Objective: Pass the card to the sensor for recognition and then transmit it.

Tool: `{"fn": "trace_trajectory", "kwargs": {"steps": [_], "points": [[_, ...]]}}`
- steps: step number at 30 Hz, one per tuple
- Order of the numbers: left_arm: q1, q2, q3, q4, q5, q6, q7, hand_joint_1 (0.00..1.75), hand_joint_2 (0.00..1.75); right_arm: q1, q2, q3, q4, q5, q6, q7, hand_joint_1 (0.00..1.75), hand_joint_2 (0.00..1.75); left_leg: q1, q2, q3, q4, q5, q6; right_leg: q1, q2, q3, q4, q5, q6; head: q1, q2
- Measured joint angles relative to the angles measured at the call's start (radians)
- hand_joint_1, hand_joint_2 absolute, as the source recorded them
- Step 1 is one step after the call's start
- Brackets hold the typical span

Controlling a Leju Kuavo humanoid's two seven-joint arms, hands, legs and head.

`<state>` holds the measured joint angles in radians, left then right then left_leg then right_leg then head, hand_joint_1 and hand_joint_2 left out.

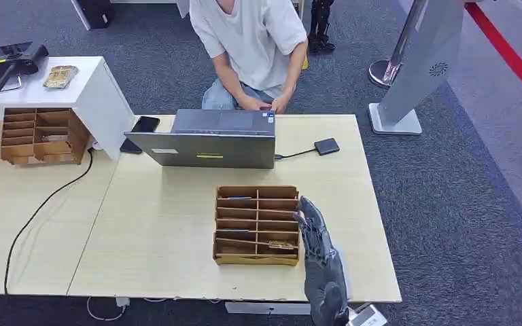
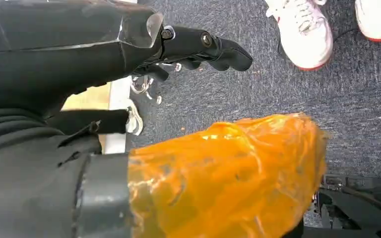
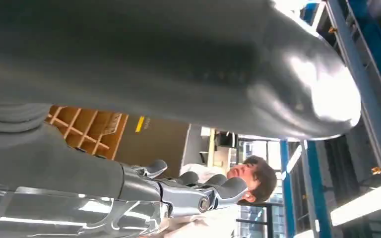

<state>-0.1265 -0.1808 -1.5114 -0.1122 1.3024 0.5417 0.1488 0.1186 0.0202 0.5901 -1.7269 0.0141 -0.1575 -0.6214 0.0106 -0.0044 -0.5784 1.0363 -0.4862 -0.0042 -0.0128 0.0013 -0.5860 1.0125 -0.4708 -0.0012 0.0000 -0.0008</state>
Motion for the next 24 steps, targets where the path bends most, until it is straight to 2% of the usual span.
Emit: {"fn": "trace_trajectory", "kwargs": {"steps": [24], "points": [[0.0, 0.0, 0.0, 0.0, 0.002, -0.003, 0.001, 0.0, 0.0, 0.036, -0.006, -0.01, 0.021, -0.027, -0.001, 0.016, 0.0, 0.0, 0.0, 0.0, 0.0, 0.0, 0.0, 0.0, 0.0, 0.0, 0.0, 0.0, 0.0, 0.0, 0.0, 0.0]]}}
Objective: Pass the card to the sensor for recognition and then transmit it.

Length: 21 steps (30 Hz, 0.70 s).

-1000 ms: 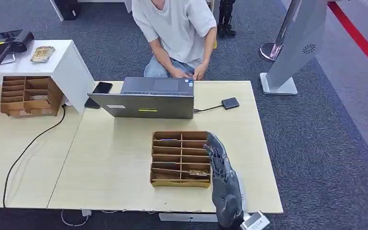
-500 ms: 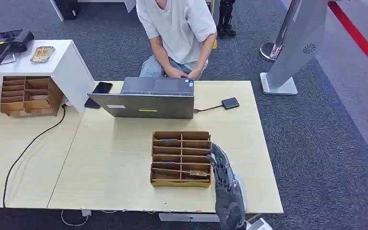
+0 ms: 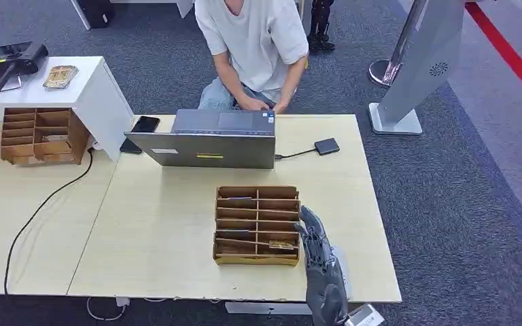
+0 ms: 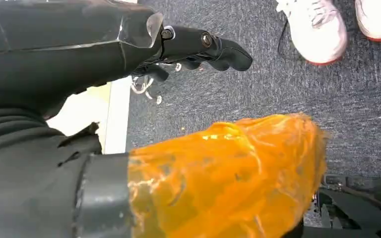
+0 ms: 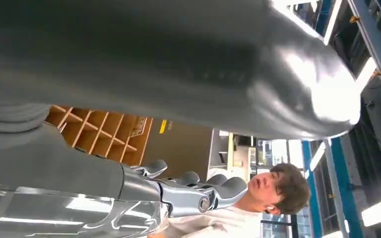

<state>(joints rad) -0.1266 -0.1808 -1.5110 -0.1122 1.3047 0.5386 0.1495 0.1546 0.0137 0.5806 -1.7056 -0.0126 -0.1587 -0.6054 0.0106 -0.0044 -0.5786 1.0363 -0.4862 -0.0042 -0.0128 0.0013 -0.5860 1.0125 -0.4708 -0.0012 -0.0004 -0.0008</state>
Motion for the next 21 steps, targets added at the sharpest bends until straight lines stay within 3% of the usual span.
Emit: {"fn": "trace_trajectory", "kwargs": {"steps": [21], "points": [[0.0, 0.0, 0.001, 0.0, 0.005, 0.003, 0.02, 0.0, 0.0, 0.001, 0.003, 0.0, 0.015, -0.027, 0.002, -0.002, 0.0, 0.0, 0.0, 0.0, 0.0, 0.0, 0.0, 0.0, 0.0, 0.0, 0.0, 0.0, 0.0, 0.0, 0.0, 0.0]]}}
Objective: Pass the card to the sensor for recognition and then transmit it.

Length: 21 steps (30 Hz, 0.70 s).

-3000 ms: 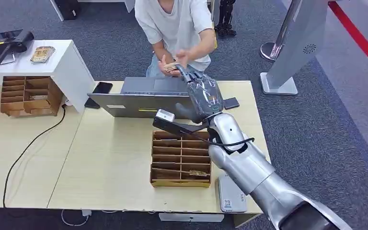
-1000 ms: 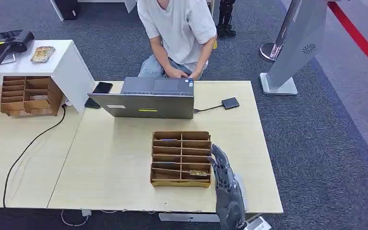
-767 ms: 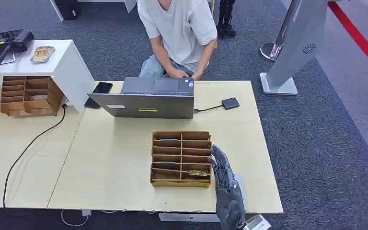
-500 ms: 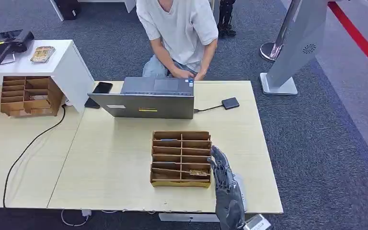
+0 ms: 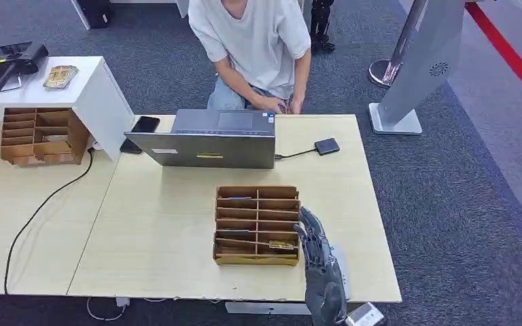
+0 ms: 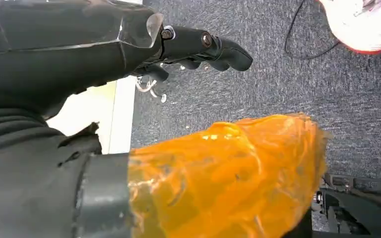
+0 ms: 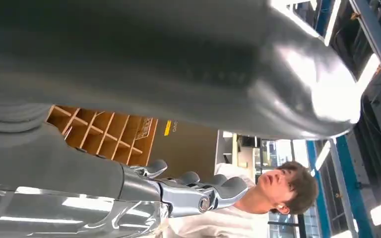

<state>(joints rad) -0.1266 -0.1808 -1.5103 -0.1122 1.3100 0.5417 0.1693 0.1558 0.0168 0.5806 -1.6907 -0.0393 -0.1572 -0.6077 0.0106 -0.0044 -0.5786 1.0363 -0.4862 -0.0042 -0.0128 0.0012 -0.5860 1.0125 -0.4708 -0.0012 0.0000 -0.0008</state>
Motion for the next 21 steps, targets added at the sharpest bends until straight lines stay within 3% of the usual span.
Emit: {"fn": "trace_trajectory", "kwargs": {"steps": [21], "points": [[0.0, 0.0, 0.007, 0.0, 0.004, 0.0, 0.002, 0.0, 0.0, 0.0, 0.002, 0.0, 0.003, 0.0, 0.0, 0.0, 0.0, 0.0, 0.0, 0.0, 0.0, 0.0, 0.0, 0.0, 0.0, 0.0, 0.0, 0.0, 0.0, 0.0, 0.0, 0.0]]}}
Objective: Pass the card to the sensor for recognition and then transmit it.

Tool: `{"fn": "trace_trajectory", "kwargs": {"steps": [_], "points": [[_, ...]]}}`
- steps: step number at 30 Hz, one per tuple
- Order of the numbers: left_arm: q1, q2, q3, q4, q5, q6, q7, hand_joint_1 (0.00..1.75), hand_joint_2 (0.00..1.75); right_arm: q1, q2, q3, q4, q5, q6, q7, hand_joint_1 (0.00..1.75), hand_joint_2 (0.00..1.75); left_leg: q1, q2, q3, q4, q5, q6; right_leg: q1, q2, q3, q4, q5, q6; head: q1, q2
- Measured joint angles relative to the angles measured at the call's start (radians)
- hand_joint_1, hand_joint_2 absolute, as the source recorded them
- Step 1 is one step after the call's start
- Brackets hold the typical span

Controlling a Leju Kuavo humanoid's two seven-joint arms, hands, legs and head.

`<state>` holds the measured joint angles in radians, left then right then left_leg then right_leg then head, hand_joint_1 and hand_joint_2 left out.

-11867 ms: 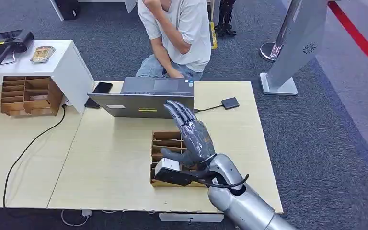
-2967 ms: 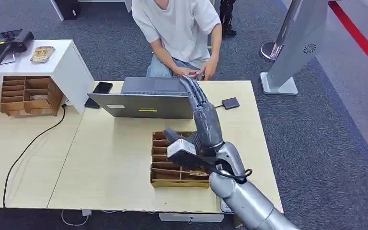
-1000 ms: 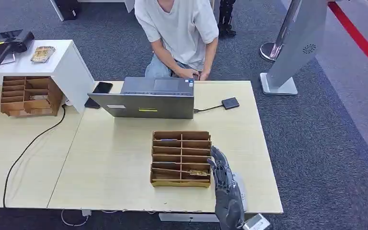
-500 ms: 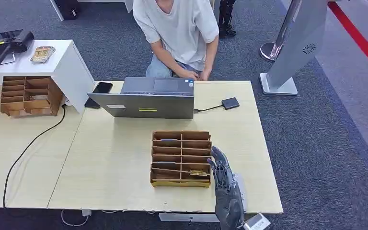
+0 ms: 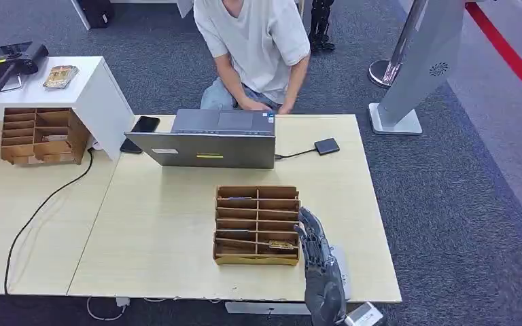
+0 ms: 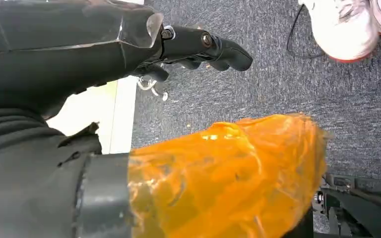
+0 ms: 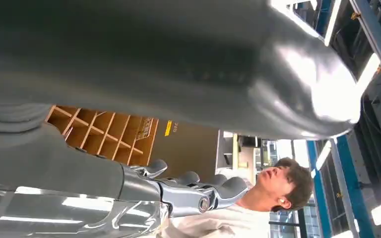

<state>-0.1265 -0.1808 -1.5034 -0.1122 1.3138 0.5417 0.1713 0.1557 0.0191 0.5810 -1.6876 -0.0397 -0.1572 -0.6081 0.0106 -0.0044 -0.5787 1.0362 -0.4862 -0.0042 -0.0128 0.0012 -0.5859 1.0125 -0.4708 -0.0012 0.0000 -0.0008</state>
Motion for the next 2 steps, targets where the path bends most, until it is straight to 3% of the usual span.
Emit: {"fn": "trace_trajectory", "kwargs": {"steps": [2], "points": [[0.0, 0.0, 0.0, 0.0, 0.0, 0.0, 0.0, 0.0, 0.0, 0.0, 0.0, 0.0, 0.0, 0.0, 0.0, 0.0, 0.0, 0.0, 0.0, 0.0, 0.0, 0.0, 0.0, 0.0, 0.0, 0.0, 0.0, 0.0, 0.0, 0.0, 0.0, 0.0]]}}
